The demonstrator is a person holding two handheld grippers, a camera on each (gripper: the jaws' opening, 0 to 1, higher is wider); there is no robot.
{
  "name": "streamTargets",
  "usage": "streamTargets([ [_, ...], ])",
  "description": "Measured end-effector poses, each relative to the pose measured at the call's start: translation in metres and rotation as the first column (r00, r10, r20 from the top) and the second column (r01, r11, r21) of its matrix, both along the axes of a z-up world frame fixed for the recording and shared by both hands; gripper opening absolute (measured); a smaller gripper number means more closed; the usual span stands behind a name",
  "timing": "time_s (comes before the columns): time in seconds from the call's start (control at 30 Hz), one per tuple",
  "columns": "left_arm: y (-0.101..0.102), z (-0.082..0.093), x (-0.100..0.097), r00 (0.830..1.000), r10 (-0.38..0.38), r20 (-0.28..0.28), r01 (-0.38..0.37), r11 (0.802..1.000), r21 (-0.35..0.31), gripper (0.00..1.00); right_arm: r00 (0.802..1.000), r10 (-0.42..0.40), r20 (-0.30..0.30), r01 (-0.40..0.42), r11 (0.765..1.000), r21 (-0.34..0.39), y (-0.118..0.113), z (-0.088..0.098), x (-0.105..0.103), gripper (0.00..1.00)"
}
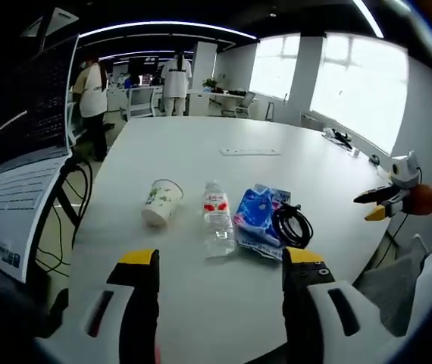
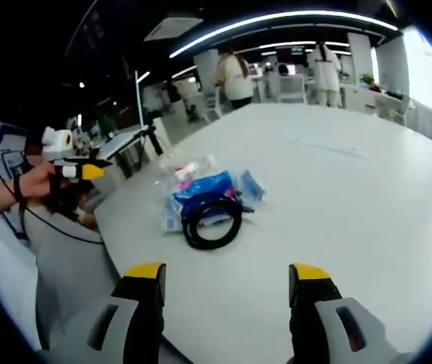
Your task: Arrange the tabletop items into an orderly group along one side of the table until the central work area is clear of visible clutter.
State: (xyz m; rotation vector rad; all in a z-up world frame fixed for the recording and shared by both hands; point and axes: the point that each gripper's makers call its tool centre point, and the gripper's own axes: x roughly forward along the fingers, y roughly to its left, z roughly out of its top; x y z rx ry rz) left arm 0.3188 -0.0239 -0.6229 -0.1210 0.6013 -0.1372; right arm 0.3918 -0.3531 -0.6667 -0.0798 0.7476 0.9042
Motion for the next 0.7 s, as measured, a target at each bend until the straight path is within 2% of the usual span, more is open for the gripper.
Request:
streamTargets([
  [0.3,0.0,0.003,-0.002,1.0,0.011,0.004,-0.011,1.0,-0.015,0.65,0.999,-0.043,0.006,0.043,0.999,0.016,-0.002,0.006,0.004,0.66],
  [0.7,0.002,0.002,-0.007,1.0,0.013,0.003,-0.012,1.0,-0.024,0.64,0.998,-0.07,0.002,0.07,0.996,0.047,0.011,0.01,-0.001,0.66],
])
